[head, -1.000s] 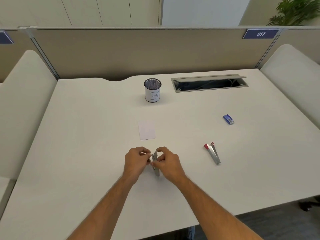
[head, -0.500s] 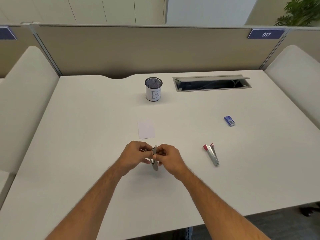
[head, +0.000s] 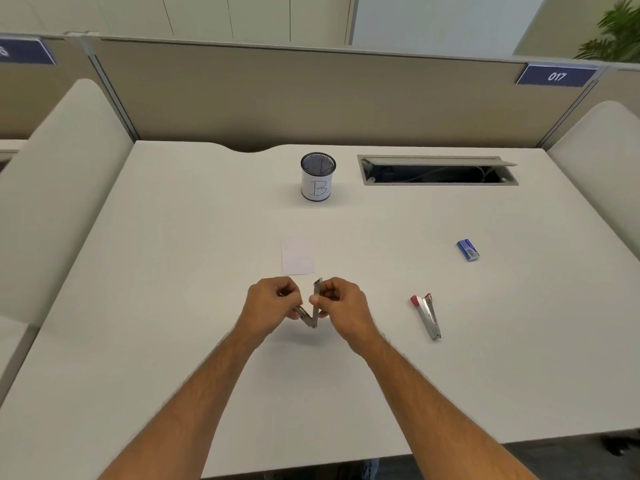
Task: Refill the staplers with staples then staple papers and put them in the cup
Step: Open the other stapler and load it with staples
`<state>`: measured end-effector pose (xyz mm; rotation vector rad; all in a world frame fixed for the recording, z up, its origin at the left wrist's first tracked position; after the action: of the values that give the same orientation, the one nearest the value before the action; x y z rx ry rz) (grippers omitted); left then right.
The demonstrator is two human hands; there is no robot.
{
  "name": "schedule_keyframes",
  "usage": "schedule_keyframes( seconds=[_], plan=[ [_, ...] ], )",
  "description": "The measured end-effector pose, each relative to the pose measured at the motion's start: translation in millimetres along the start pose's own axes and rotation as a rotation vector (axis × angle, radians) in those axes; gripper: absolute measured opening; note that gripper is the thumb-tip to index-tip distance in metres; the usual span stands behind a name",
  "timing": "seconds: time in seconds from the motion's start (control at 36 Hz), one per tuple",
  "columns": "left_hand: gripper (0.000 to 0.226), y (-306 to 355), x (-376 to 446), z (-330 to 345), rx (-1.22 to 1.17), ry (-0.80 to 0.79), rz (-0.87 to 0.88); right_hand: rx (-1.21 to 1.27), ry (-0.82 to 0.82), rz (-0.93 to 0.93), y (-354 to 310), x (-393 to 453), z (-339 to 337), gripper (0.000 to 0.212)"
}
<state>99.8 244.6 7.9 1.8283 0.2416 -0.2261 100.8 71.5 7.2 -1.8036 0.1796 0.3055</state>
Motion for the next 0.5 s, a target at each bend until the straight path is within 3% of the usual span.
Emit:
schedule_keyframes(
  seconds=[0.17,0.36,0.5],
  plan=[
    [0.016,-14,0,-4,-0.244,-0.062,-0.012,0.060,0.047,-0.003,1,2,-13,0.011],
    [0.027,-17,5,-9,-0.497,0.020,-0.073,0.152,0.073,-0.080,-9,-7,-17,0.014],
    [0.012,-25,9,-8,-0.596,0.074,-0.139,0.193,0.071,-0.159,-23,-16,-19,0.016]
  ],
)
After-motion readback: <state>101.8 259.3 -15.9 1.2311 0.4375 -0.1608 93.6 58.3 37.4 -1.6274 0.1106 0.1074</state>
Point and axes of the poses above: each hand's wrist, its own x-axis towards the middle knuckle, its own z-axis out of the palm, y = z × x, the point moved 10 cm from there along x, towards the middle knuckle, and after that the axes turned 1 degree about -x, right-handed, at the moved point
